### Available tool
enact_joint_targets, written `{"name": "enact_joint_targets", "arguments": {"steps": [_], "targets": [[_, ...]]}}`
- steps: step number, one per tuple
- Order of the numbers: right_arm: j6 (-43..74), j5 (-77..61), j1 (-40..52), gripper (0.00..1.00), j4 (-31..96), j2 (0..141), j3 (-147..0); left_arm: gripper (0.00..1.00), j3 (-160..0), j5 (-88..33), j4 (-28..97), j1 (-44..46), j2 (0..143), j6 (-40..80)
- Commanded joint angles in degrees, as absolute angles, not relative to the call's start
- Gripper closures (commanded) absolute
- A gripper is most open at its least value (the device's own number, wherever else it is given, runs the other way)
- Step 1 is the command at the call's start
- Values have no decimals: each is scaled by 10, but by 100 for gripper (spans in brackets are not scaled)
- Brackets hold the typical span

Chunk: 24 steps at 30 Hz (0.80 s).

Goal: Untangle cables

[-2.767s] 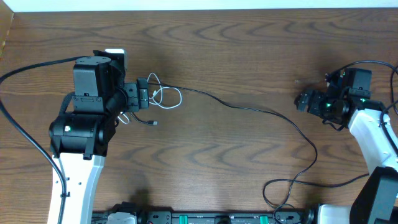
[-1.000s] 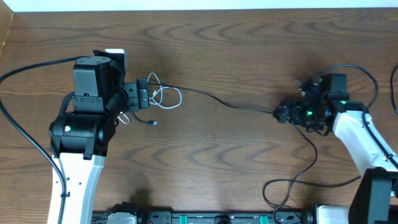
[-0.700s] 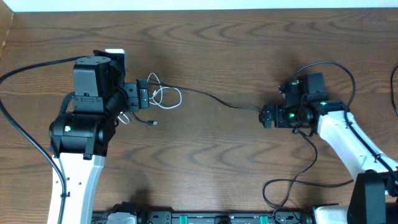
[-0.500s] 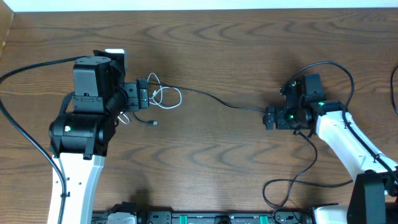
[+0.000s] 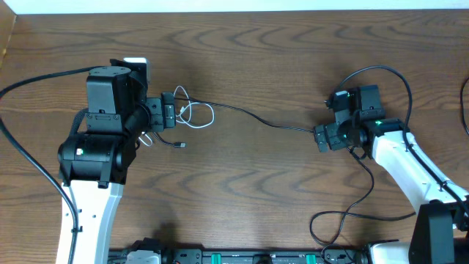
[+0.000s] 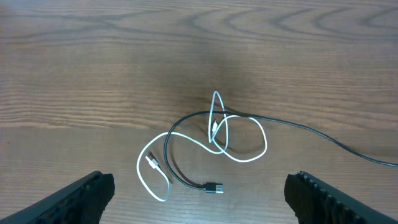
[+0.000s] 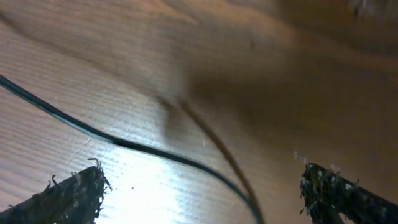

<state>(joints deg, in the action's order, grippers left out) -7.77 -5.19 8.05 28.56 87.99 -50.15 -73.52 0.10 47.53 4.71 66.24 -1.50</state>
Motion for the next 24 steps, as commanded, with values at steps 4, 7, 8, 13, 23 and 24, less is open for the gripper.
{"name": "enact_joint_targets", "arguments": {"steps": [4,7,8,13,23,24], "targets": [[-237,-142,83,1,259,942,-498,8,-740,0,475,47,662,-18],[-243,-141,84,4,225,990,-498,8,-740,0,475,47,662,-18],[-243,-141,84,15,214,1006,-498,7,-740,0,475,47,662,-18],[-243,-136,83,78,203,1034,-498,8,-740,0,475,47,662,-18],[-139,0,82,99,191,978,-519,8,-740,0,475,47,662,-18],[-130,24,82,99,191,966,-522,7,-740,0,475,47,662,-18]]}}
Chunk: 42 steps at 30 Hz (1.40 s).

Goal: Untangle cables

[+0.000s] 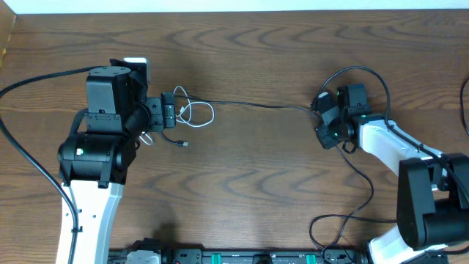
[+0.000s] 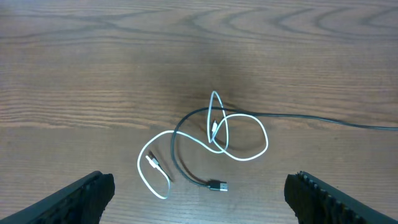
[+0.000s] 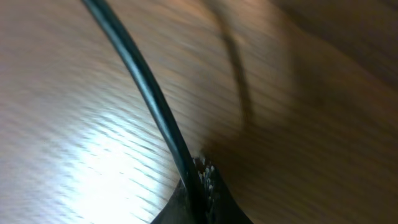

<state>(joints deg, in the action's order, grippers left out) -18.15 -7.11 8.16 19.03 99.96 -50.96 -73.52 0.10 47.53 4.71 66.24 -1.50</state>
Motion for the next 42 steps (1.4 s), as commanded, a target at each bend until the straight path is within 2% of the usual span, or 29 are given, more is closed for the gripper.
{"name": "enact_joint_targets", "arguments": {"steps": [1,9,12,16,20,25,32,36,42], "targets": [[-123,52,82,99,191,948,-527,8,-740,0,475,47,662,-18],[-123,203,17,99,178,825,-552,7,-740,0,475,47,662,-18],[-101,204,-49,99,178,797,-552,8,-740,0,475,47,662,-18],[1,204,-172,99,196,781,-552,7,-740,0,475,47,662,-18],[73,204,-250,99,222,780,-552,8,-740,0,475,47,662,-18],[148,165,-370,99,210,780,-552,8,-740,0,475,47,662,-18],[178,32,-502,99,186,781,-552,8,-740,0,475,47,662,-18],[177,-32,-516,99,189,781,-552,8,-740,0,475,47,662,-18],[178,-13,-514,99,204,783,-550,8,-740,0,475,47,662,-18]]}}
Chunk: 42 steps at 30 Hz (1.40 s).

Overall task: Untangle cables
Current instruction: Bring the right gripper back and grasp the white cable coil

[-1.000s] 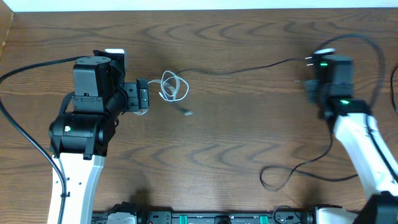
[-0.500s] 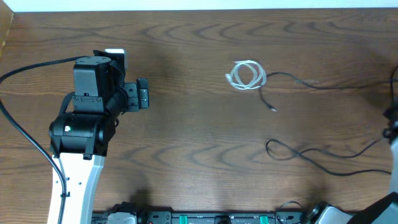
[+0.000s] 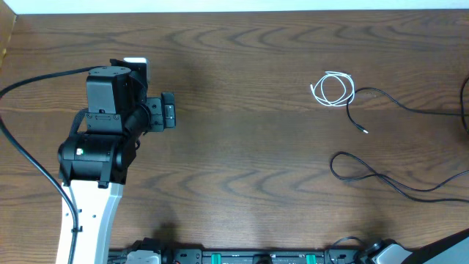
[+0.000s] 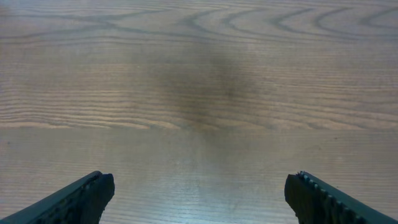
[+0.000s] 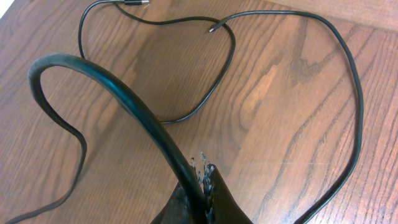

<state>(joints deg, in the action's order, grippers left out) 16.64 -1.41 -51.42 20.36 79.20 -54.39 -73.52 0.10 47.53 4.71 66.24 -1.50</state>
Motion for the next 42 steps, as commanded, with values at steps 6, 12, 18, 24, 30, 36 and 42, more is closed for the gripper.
{"name": "enact_joint_targets", "arguments": {"steps": [6,12,18,24,30,36,42], "targets": [[182,35,-514,12,214,787,-550,7,-740,0,475,47,662,-18],[175,-43,-508,1,235,787,-550,7,-740,0,475,47,662,-18],[26,-289,-437,1,229,787,-550,8,-740,0,475,47,662,-18],[-5,-288,-300,2,216,801,-550,8,-740,0,475,47,662,-18],[-3,-280,-192,6,145,878,-550,7,-740,0,475,47,662,-18],[-4,-280,-114,4,27,1000,-550,7,-740,0,475,47,662,-18],[-47,-280,-74,9,-104,1092,-550,8,-740,0,475,47,662,-18]]}}
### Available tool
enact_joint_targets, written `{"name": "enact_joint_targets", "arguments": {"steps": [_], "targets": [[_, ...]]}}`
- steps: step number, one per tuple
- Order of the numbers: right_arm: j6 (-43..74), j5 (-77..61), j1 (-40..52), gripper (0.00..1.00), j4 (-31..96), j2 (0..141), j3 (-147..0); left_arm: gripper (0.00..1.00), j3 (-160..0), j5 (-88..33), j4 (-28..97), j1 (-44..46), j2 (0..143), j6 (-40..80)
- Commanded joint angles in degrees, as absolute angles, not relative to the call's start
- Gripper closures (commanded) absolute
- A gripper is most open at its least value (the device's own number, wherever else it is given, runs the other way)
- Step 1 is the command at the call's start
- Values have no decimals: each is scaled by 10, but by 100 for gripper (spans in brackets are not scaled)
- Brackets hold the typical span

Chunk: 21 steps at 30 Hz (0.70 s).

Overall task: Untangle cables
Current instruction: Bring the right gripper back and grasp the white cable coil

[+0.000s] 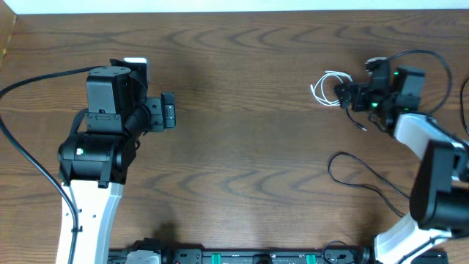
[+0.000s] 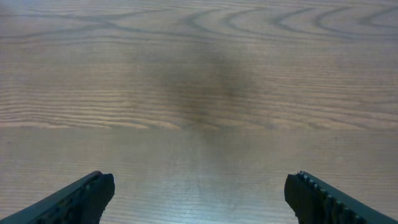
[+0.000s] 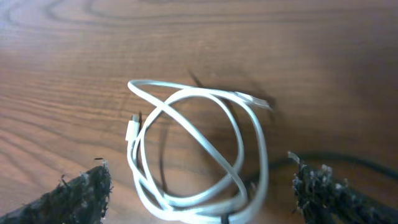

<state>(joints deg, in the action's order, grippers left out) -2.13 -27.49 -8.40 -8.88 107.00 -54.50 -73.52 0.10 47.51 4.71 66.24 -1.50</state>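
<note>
A white cable lies coiled at the far right of the table. My right gripper stands open just right of it. In the right wrist view the white coil lies between the open fingers, and a black cable runs under its right side. In the overhead view the black cable loops along the table nearer the front edge. My left gripper is open far to the left; in its wrist view the gripper has only bare wood between its fingers.
The brown wooden table stretches between the two arms. The right arm's own black lead arcs above its wrist. The left arm's lead runs off the left edge.
My right gripper was shut on a black cable with its arm nearly out of the overhead view. Now it is open beside the white coil. The cables and the left arm have not moved.
The white and black cables lay tangled in front of my left gripper, with my right gripper open over the black cable. Then the right gripper was shut on it. Later both cables lay at the far right. Now the right gripper is open at the white coil.
</note>
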Motion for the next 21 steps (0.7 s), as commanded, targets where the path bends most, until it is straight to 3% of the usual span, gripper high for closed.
{"name": "enact_joint_targets", "arguments": {"steps": [1,17,21], "targets": [[-50,-280,-69,10,-130,1110,-550,8,-740,0,475,47,662,-18],[-79,-279,-70,22,-260,1174,-550,8,-740,0,475,47,662,-18],[-78,-275,-81,21,-281,1174,-550,8,-740,0,475,47,662,-18]]}}
